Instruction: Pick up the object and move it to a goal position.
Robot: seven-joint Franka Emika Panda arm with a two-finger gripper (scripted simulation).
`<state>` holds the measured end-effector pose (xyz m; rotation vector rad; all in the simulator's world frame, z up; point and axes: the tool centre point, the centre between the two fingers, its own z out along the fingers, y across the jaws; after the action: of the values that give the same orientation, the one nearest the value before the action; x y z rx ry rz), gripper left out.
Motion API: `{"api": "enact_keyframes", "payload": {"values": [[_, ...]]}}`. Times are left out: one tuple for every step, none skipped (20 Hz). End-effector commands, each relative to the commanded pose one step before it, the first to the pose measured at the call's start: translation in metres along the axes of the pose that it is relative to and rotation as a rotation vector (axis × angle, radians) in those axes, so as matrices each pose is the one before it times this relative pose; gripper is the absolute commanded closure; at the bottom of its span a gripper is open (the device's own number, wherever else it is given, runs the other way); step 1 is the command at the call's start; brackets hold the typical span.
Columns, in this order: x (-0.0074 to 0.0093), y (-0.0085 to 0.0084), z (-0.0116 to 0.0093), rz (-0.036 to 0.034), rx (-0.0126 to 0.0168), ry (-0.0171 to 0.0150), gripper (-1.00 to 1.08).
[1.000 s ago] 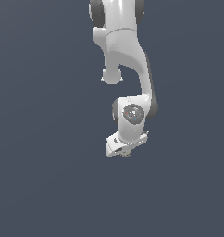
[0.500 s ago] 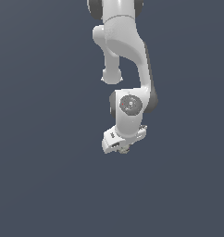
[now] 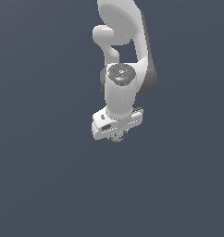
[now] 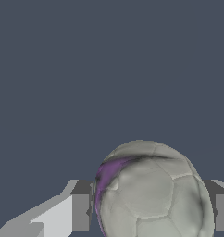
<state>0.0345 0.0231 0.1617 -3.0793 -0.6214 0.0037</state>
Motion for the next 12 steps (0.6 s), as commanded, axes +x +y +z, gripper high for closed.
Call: {"api": "enact_keyframes", "payload": {"values": [[-0.00784, 0.00740, -0.02951, -0.00035, -0.00052, 0.00201, 1.08], [-0.00300, 0.00298, -0.01115, 0.00000, 0.00000, 0.00000, 1.08], [-0.00293, 0.00295, -0.01103, 0.00000, 0.00000, 0.00000, 1.08], [-0.00281, 0.00288, -0.01071, 0.00000, 0.00000, 0.00000, 1.08], [-0.00272, 0.00278, -0.01043, -0.00021, 0.00054, 0.00038, 1.08], [-0.00256, 0.00267, -0.00991, 0.00000, 0.00000, 0.00000, 1.08], [-0.00242, 0.00256, -0.00946, 0.00000, 0.00000, 0.00000, 1.08], [-0.00227, 0.00247, -0.00904, 0.00000, 0.00000, 0.00000, 1.08], [-0.00210, 0.00239, -0.00862, 0.00000, 0.00000, 0.00000, 1.08], [-0.00192, 0.00231, -0.00816, 0.00000, 0.00000, 0.00000, 1.08], [-0.00174, 0.00219, -0.00762, 0.00000, 0.00000, 0.00000, 1.08], [-0.00156, 0.00203, -0.00697, 0.00000, 0.00000, 0.00000, 1.08]]}}
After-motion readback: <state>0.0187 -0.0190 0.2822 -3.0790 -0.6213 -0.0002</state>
